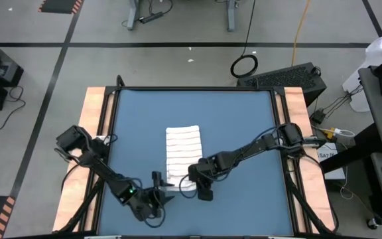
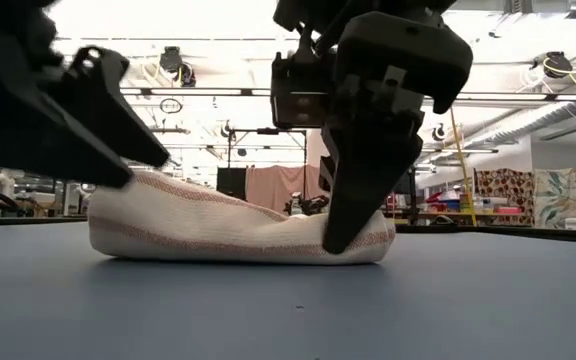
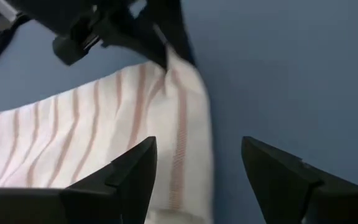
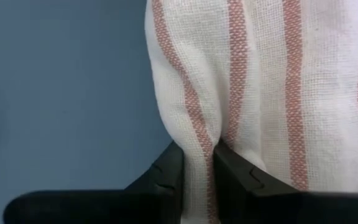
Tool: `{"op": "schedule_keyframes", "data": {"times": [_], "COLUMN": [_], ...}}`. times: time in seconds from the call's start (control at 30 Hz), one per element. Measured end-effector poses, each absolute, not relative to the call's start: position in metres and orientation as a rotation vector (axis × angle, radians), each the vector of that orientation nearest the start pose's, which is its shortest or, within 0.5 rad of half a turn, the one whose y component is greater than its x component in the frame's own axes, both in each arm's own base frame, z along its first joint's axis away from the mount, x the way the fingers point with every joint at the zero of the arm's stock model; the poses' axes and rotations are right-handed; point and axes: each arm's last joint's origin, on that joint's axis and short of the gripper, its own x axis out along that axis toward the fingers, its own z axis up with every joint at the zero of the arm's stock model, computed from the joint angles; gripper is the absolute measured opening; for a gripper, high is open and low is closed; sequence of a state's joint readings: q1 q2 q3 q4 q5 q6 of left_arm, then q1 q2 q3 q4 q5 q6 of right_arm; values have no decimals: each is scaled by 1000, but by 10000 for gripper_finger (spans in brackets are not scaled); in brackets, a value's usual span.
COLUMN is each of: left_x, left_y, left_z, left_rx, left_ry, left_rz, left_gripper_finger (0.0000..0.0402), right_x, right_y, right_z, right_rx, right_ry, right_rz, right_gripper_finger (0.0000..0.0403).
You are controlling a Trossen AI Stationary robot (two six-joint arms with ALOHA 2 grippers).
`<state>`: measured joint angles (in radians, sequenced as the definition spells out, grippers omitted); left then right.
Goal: Roll towel
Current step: Roll the white towel
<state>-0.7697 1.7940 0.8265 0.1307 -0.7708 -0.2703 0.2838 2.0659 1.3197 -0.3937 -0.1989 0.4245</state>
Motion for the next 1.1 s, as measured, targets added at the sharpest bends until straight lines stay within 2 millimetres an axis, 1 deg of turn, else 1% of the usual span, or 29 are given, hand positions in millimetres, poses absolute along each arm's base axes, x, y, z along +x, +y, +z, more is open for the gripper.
{"op": "schedule_keyframes", "data": {"times": [0.17,0.33,0.4,0.5,0.6,0.7,0.8,0.9,1.0,1.1], "left_x": [254,259,260,262,266,267,268,267,267,266], "left_y": [-205,-195,-190,-183,-177,-174,-173,-173,-173,-173], "left_z": [114,107,105,104,105,104,104,104,108,112], "left_rx": [376,329,289,234,169,132,96,44,-22,-74], "left_ry": [632,728,755,778,812,830,836,846,856,856], "left_rz": [111,76,102,140,142,150,163,162,157,163], "left_gripper_finger": [240,232,215,175,132,96,78,76,78,79], "right_x": [389,389,389,388,386,380,367,353,343,338], "right_y": [118,118,118,119,121,126,136,156,179,198], "right_z": [126,126,126,127,133,144,160,170,169,163], "right_rx": [316,297,293,282,261,208,91,-34,-169,-323], "right_ry": [1219,1215,1214,1208,1194,1179,1156,1114,1063,986], "right_rz": [186,190,185,175,161,125,47,-14,-22,-32], "right_gripper_finger": [56,57,58,72,99,131,160,187,210,227]}}
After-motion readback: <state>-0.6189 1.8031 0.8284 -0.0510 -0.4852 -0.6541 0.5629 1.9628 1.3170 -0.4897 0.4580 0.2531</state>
